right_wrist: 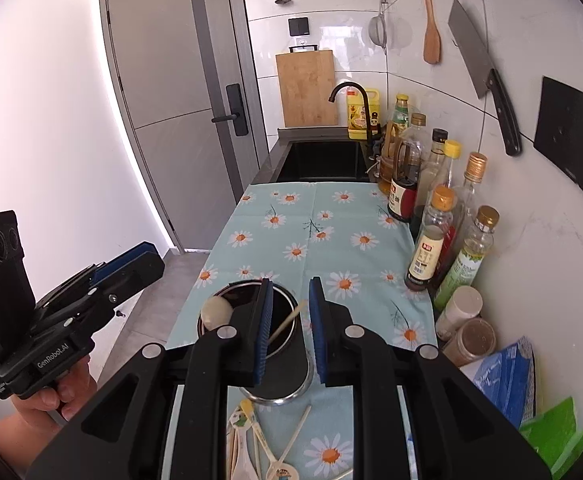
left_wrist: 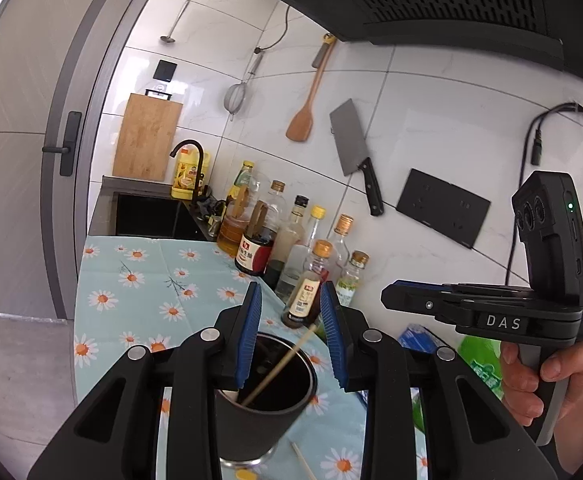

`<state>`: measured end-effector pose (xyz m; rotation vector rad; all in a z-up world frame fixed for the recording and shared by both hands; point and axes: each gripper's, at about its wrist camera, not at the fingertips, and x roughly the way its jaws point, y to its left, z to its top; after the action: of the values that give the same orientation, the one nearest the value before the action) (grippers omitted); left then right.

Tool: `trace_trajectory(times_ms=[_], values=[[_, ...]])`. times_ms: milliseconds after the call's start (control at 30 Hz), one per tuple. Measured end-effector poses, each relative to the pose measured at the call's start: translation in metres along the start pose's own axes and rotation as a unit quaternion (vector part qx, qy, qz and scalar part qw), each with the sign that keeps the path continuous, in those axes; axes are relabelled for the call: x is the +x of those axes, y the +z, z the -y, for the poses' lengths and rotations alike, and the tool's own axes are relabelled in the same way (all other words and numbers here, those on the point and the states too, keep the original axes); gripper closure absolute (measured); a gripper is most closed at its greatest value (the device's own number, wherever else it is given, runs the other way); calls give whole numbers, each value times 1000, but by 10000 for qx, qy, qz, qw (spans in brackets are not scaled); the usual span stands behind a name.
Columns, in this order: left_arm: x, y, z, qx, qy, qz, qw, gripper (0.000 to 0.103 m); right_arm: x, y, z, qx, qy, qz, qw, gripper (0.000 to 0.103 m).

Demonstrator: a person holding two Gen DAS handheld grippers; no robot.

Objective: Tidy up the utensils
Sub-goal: 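Withdraw both open tools from the holder back toward the utensils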

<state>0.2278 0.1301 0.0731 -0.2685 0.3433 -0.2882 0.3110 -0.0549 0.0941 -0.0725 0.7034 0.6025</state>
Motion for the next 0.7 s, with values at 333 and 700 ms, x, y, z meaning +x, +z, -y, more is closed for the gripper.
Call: trace_trajectory(times_ms=[333, 700], values=[[-16, -5, 14, 86, 157, -506, 9986, 73, -4, -34, 20, 477, 283, -323, 9979, 79], [-11, -51, -1, -134, 324, -1402, 9895, 73, 27, -75, 38, 821, 454, -1026, 9903, 79]])
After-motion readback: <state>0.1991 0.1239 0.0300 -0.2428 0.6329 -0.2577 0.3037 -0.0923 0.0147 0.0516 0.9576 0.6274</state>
